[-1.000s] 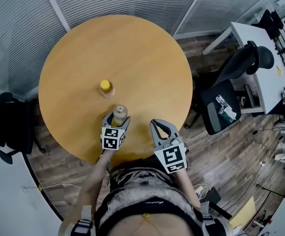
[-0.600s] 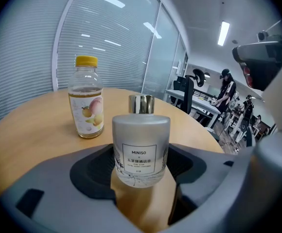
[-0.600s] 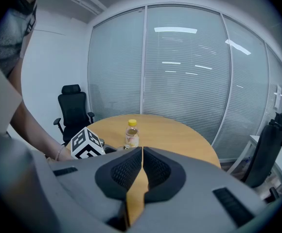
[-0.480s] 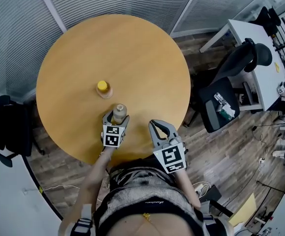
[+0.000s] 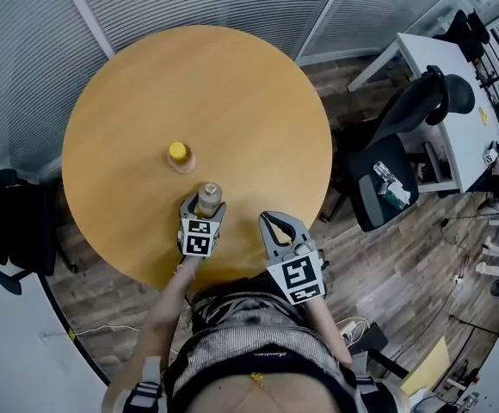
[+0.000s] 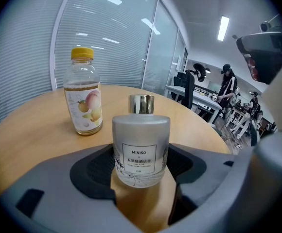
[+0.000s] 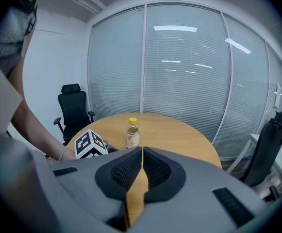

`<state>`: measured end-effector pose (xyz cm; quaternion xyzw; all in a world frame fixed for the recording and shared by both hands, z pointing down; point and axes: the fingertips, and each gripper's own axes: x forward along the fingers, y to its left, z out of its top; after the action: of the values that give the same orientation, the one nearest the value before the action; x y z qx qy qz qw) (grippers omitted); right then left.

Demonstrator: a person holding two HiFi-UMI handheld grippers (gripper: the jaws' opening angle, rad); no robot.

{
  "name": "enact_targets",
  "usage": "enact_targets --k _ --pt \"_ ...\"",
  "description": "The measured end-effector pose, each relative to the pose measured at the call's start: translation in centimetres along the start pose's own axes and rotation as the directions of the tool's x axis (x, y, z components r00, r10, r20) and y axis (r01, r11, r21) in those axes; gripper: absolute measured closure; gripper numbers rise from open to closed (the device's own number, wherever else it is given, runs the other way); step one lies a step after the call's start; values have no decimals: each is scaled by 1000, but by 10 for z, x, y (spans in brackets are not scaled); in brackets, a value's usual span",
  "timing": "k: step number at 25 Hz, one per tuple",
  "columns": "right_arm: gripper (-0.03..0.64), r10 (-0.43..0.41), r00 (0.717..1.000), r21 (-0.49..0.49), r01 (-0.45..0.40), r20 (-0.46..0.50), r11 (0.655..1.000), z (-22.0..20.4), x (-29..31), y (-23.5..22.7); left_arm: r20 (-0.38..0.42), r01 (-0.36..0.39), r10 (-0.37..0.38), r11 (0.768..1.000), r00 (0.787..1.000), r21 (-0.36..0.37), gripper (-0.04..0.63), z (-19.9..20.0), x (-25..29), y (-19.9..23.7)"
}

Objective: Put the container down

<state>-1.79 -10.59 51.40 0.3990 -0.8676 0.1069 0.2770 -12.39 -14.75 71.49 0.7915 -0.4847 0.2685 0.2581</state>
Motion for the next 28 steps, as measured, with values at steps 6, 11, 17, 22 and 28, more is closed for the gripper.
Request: enact_targets --k 6,11,17,22,28 --pt "595 -2 1000 2 2 -7 1000 -3 0 0 -33 -10 10 1000 999 0 256 -8 2 1" --pt "595 -1 1000 3 1 -11 1000 -4 0 1 -20 -11 12 1000 1000 20 256 -8 2 2" --pt "595 3 1000 2 -3 -12 1000 -6 1 3 -25 -13 14 1000 1000 26 256 -8 -1 -1" --pt "595 7 1000 0 -7 -11 1000 -7 1 4 -34 -19 20 999 999 34 256 -16 -2 1" --pt "595 13 1000 0 -13 -13 1000 -7 2 5 -47 -22 24 999 999 33 256 -19 -2 1"
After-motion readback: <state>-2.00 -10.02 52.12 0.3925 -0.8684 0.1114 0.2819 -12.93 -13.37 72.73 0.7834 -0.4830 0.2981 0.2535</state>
